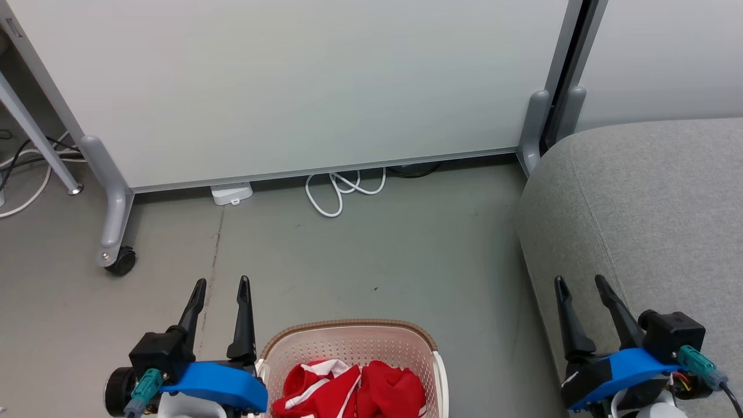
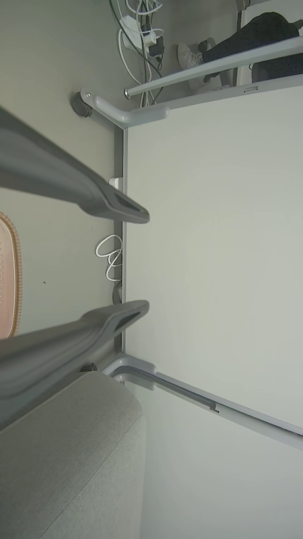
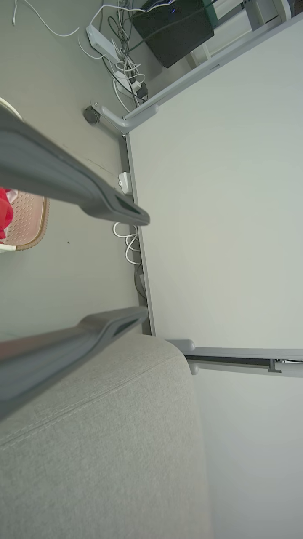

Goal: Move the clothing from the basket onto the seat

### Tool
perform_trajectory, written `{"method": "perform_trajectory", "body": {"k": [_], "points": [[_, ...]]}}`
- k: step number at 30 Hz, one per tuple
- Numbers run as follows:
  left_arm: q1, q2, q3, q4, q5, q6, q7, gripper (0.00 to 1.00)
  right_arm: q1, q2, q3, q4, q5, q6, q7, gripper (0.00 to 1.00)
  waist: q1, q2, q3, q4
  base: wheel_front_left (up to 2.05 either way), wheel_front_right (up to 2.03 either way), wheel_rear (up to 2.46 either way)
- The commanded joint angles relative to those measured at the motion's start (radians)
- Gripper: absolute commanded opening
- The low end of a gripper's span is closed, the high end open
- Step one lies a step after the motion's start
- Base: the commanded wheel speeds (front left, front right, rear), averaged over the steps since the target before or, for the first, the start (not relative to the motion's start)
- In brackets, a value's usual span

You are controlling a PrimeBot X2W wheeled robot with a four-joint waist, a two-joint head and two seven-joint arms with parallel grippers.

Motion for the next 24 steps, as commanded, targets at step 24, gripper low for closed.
{"method": "perform_trajectory", "body": {"k": [24], "points": [[-0.006,-0.013,0.014,0.009,0.135,-0.012,-0.04,1.0,-0.016,-0.007,0.008,0.01,-0.135,0.002,-0.04,1.0,0.0,0.0,0.001,0.003,0.0,0.0,0.0]]}}
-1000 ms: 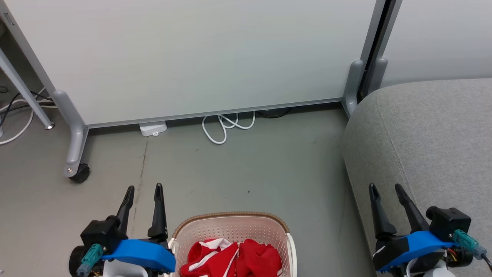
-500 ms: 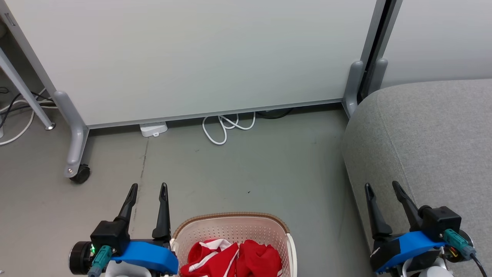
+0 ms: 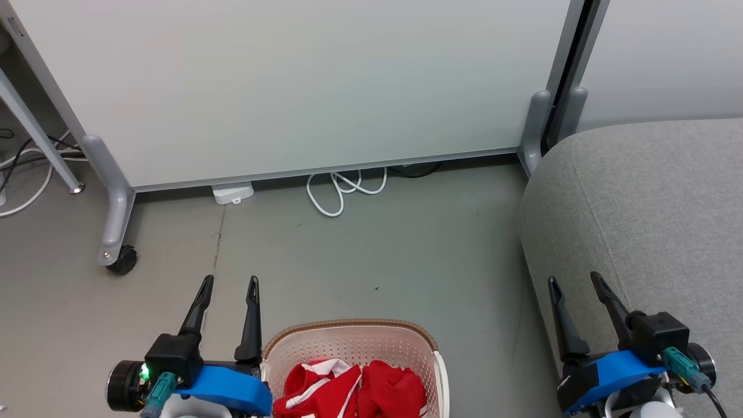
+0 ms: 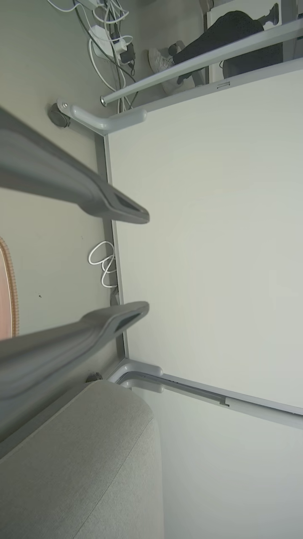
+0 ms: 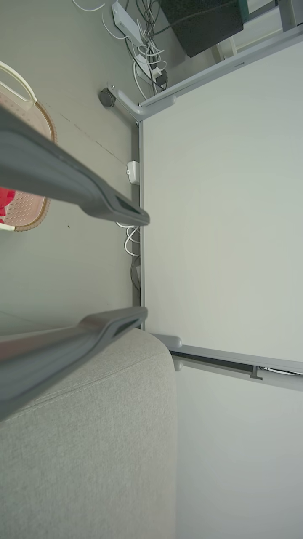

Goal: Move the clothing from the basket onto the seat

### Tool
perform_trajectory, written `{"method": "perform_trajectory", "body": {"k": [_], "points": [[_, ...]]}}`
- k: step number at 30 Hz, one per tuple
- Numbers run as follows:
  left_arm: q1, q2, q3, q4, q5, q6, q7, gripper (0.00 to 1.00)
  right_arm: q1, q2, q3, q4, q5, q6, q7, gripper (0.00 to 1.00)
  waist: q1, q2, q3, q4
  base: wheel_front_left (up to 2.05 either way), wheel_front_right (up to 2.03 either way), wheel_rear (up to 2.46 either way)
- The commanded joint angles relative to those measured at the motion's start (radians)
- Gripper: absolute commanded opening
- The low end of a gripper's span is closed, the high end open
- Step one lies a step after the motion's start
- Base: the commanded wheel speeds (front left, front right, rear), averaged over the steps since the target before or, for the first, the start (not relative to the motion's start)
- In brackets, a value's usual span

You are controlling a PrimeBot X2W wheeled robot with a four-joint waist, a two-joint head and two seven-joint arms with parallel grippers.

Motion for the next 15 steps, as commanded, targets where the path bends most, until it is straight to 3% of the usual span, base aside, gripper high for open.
{"method": "perform_trajectory", "body": {"k": [1,9,15], "points": [[-0.005,-0.001,0.006,0.003,0.006,-0.001,-0.005,1.0,-0.01,-0.006,0.002,0.003,-0.001,0.002,-0.005,1.0,-0.0001,0.0,0.0,0.0,0.0,0.0,0.0],[0.0,-0.005,0.012,0.012,0.009,-0.009,-0.005,1.0,-0.015,-0.005,0.008,0.001,0.005,0.002,-0.008,1.0,-0.0001,0.0,0.01,-0.004,0.0,0.0,0.0],[-0.012,0.004,0.009,0.074,0.012,-0.014,-0.005,1.0,-0.035,-0.005,0.03,-0.016,0.014,0.002,-0.011,1.0,-0.0001,0.0,0.056,-0.045,0.0,0.0,0.0]]}}
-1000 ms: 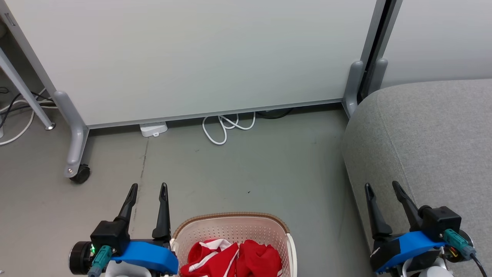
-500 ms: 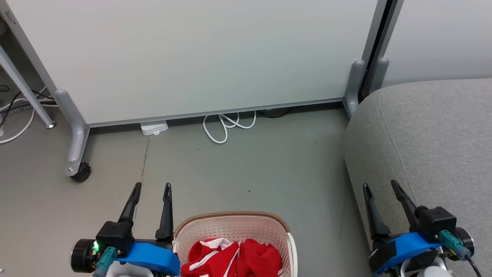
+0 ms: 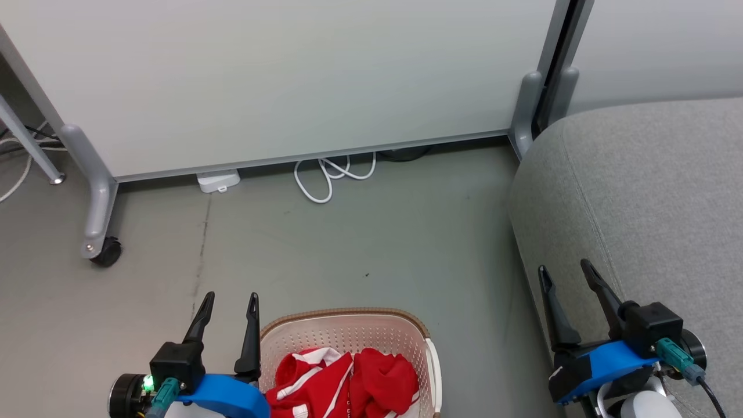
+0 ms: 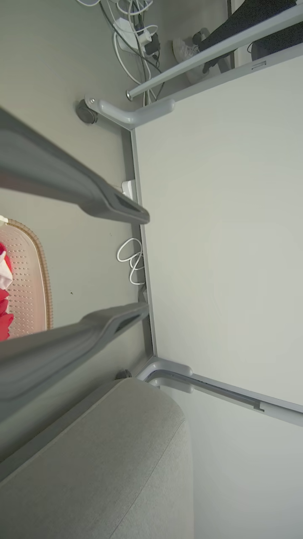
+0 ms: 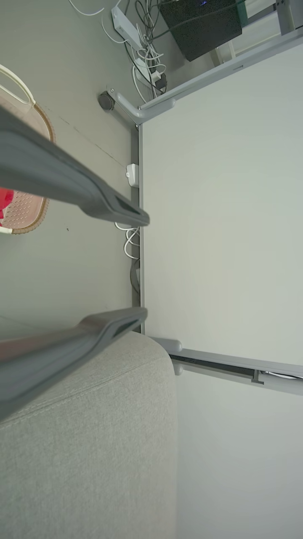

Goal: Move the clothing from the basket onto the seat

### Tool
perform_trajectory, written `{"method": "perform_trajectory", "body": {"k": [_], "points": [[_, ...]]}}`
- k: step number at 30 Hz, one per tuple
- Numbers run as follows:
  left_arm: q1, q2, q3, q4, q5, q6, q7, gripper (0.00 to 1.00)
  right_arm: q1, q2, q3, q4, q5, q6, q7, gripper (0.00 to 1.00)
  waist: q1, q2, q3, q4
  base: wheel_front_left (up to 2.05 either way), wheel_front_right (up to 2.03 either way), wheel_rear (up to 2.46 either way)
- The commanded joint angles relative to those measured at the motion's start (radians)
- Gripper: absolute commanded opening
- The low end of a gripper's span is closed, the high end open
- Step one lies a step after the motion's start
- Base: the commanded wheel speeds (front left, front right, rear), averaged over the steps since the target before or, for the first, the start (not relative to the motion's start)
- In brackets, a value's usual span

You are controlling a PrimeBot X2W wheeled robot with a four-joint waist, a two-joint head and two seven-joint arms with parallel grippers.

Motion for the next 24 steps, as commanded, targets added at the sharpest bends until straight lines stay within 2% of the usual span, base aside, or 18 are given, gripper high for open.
{"method": "perform_trajectory", "body": {"k": [1,9,16,24], "points": [[-0.021,0.005,0.005,0.019,0.002,-0.004,-0.005,1.0,-0.021,-0.005,0.007,-0.012,0.004,0.002,-0.005,1.0,0.0,0.0,0.035,-0.03,0.0,0.0,0.0],[-0.098,0.02,-0.003,0.181,-0.011,-0.024,-0.004,1.0,-0.068,-0.004,0.038,-0.048,0.012,0.002,-0.01,1.0,0.0,0.0,0.167,-0.124,0.0,0.0,0.0],[-0.245,0.047,-0.053,0.394,0.028,-0.034,0.036,1.0,-0.135,-0.003,0.062,-0.081,0.044,0.002,-0.031,1.0,0.0,0.0,0.362,-0.215,0.0,0.0,0.0],[-0.436,0.104,-0.103,0.586,0.073,-0.042,0.094,1.0,-0.219,-0.003,0.092,-0.104,0.087,0.002,-0.055,1.0,0.0,0.0,0.59,-0.278,0.0,0.0,0.0]]}}
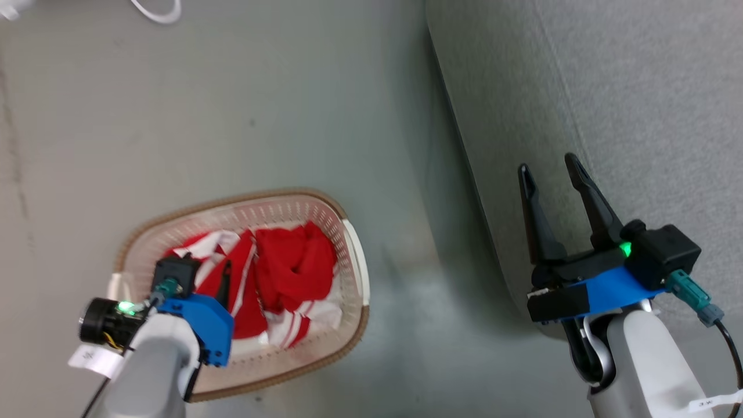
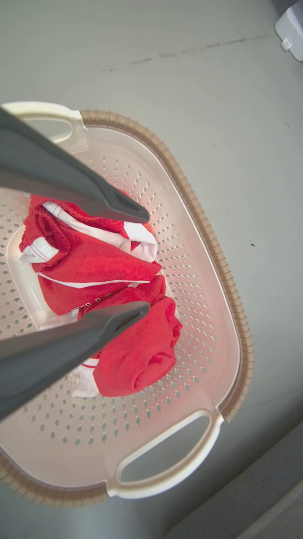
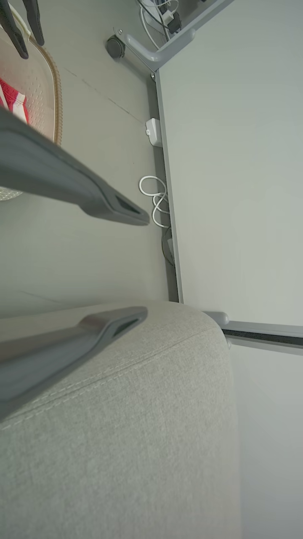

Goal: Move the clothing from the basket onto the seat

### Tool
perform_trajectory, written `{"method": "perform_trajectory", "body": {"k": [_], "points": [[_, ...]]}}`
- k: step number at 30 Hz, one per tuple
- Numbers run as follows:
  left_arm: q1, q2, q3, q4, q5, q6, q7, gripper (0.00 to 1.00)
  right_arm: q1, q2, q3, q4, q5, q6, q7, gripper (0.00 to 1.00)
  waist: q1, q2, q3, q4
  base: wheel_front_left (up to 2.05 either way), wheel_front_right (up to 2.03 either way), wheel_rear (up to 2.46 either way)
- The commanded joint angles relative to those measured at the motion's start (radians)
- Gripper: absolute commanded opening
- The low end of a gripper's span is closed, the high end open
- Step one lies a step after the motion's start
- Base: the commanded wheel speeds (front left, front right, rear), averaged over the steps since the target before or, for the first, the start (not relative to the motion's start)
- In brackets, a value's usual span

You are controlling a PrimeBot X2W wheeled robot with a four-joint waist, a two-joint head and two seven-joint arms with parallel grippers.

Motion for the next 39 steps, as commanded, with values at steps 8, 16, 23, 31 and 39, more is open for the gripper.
{"method": "perform_trajectory", "body": {"k": [8,16,23,31,39], "points": [[-0.152,0.061,-0.02,0.112,0.027,0.001,0.012,1.0,-0.071,0.0,0.016,-0.037,0.052,0.001,-0.013,1.0,-0.0002,0.0,0.269,-0.106,0.0,0.0,0.0],[-0.263,0.115,-0.027,0.201,0.032,0.023,0.016,1.0,-0.092,0.0,0.053,-0.083,0.107,0.001,-0.013,1.0,-0.0002,0.0,0.367,-0.141,0.0,0.0,0.0],[-0.319,0.184,-0.035,0.268,0.036,0.026,0.037,1.0,-0.1,0.0,0.097,-0.1,0.159,0.001,-0.013,1.0,-0.0002,0.0,0.413,-0.19,0.0,0.0,0.0],[-0.316,0.211,-0.052,0.302,0.027,0.014,0.094,1.0,-0.102,0.0,0.122,-0.096,0.192,0.001,-0.013,1.0,-0.0002,0.0,0.421,-0.218,0.0,0.0,0.0],[-0.308,0.206,-0.069,0.31,0.009,-0.007,0.116,0.0,-0.104,0.0,0.125,-0.099,0.196,0.001,-0.013,1.0,-0.0002,0.0,0.418,-0.22,0.0,0.0,0.0]]}}
